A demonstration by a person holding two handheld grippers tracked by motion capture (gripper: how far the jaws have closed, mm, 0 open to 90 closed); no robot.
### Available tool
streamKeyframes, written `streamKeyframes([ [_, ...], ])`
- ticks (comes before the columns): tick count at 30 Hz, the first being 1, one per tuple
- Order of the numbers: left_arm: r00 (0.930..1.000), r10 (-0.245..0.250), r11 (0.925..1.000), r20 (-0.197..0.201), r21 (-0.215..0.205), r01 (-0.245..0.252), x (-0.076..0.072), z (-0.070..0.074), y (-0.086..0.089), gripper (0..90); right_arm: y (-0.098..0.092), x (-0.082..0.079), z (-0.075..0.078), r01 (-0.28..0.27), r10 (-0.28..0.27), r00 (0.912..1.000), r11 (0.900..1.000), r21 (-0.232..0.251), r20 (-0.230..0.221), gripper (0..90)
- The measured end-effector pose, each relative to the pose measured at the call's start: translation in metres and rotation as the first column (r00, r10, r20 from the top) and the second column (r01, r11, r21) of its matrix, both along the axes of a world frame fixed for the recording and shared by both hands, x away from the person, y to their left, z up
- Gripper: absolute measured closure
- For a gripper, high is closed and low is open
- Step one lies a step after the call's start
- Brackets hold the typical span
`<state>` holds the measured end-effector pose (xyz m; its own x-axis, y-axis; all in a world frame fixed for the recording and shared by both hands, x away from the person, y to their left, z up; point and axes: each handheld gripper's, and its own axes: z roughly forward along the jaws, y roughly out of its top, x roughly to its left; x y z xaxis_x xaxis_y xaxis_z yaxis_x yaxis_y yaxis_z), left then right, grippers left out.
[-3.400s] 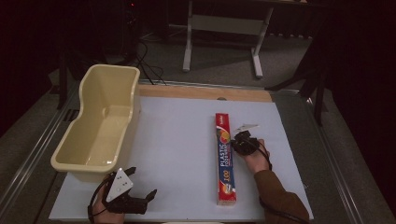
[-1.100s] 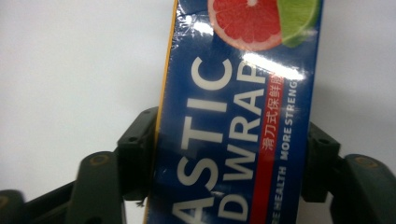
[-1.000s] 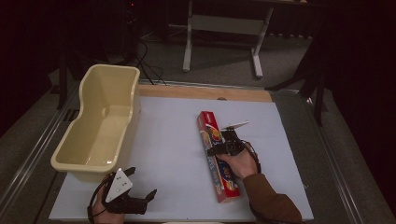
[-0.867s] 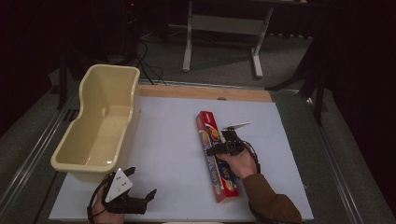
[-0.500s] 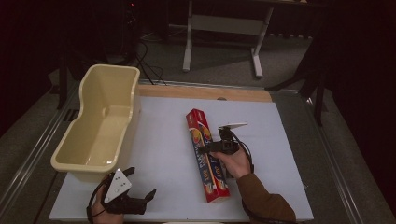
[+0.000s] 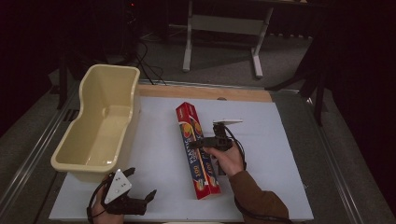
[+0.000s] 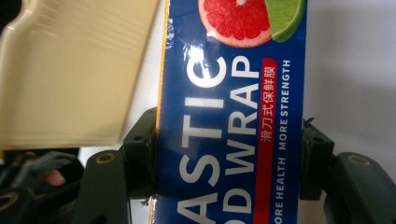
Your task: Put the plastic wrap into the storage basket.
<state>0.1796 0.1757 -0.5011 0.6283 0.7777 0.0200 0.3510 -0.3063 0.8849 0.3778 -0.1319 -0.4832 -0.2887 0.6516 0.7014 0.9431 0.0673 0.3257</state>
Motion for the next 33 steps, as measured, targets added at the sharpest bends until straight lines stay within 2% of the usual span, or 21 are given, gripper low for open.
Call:
streamKeyframes([
  [1, 1.0, 0.0, 1.0, 0.0, 0.0, 0.0, 0.0, 0.0, 0.0, 0.8, 0.0, 0.0, 0.0, 0.0, 0.0, 1.0, 1.0, 0.0, 0.0, 39.0],
  [2, 1.0, 0.0, 1.0, 0.0, 0.001, 0.0, 0.0, 0.0, -0.001, 0.8, 0.004, 0.001, 0.003, -0.003, 0.003, 1.0, 0.999, 0.035, 0.003, 39.0],
  [7, 1.0, 0.0, 1.0, 0.0, 0.004, 0.0, 0.0, 0.0, -0.002, 0.8, 0.009, 0.001, 0.008, -0.007, 0.005, 0.9995, 0.998, 0.061, 0.03, 39.0],
  [11, 1.0, -0.005, 1.0, -0.001, 0.008, 0.005, -0.001, -0.001, -0.004, 0.8, 0.018, 0.001, 0.016, -0.003, -0.002, 0.9986, 0.995, 0.104, 0.053, 39.0],
  [17, 1.0, -0.002, 1.0, 0.001, 0.005, 0.002, -0.001, -0.001, -0.003, 0.8, 0.026, 0.003, 0.024, -0.003, -0.005, 0.9982, 0.991, 0.136, 0.06, 39.0],
  [33, 1.0, -0.001, 1.0, 0.003, 0.001, 0.001, -0.002, -0.001, -0.003, 0.8, 0.045, 0.011, 0.049, 0.01, -0.028, 0.9968, 0.971, 0.238, 0.075, 39.0],
])
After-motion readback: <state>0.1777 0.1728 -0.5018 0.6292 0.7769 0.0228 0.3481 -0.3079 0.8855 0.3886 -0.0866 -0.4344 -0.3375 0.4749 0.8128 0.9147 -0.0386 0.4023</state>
